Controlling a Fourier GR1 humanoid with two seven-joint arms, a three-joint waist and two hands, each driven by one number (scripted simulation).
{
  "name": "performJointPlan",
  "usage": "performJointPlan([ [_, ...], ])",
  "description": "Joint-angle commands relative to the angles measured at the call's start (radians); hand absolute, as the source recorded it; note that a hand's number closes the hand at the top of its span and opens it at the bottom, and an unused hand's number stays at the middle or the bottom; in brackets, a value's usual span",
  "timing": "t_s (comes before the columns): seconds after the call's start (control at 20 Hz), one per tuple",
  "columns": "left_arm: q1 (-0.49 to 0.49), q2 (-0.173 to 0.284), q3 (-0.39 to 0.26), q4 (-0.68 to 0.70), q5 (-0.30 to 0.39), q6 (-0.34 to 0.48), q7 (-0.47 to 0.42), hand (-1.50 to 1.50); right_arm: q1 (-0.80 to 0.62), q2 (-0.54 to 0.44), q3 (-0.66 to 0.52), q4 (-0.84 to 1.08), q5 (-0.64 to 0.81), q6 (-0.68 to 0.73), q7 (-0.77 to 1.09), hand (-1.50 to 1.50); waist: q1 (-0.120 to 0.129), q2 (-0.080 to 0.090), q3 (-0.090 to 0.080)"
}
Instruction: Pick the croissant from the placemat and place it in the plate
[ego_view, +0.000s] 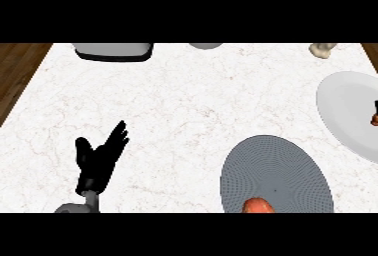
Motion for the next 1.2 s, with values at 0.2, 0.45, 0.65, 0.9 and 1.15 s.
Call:
performJointPlan([
  [0.2, -0.019, -0.008, -0.007, 0.002, 0.000, -0.010, -0.007, 0.00, -0.083, -0.040, 0.148, 0.226, 0.184, 0.031, 0.119, -1.50, 0.040, 0.015, 0.003],
  [0.45, -0.046, 0.005, -0.002, -0.005, 0.001, -0.013, 0.027, 0.00, -0.124, -0.034, 0.109, 0.265, 0.141, 0.138, 0.036, -1.50, 0.040, 0.022, 0.008],
  [0.65, -0.005, 0.006, 0.006, -0.012, 0.008, -0.015, 0.008, 0.00, -0.144, -0.033, 0.030, 0.270, 0.057, 0.234, -0.066, -1.50, 0.022, 0.012, 0.006],
  [0.9, -0.019, 0.011, 0.011, -0.015, 0.001, -0.012, -0.003, 0.00, -0.161, -0.048, -0.063, 0.316, -0.030, 0.285, -0.073, -1.50, 0.018, 0.014, 0.006],
  [1.15, -0.011, -0.005, 0.013, 0.011, 0.006, -0.007, -0.005, 0.00, -0.115, -0.146, -0.101, 0.357, -0.070, 0.485, -0.063, -1.50, -0.002, 0.012, 0.005],
])
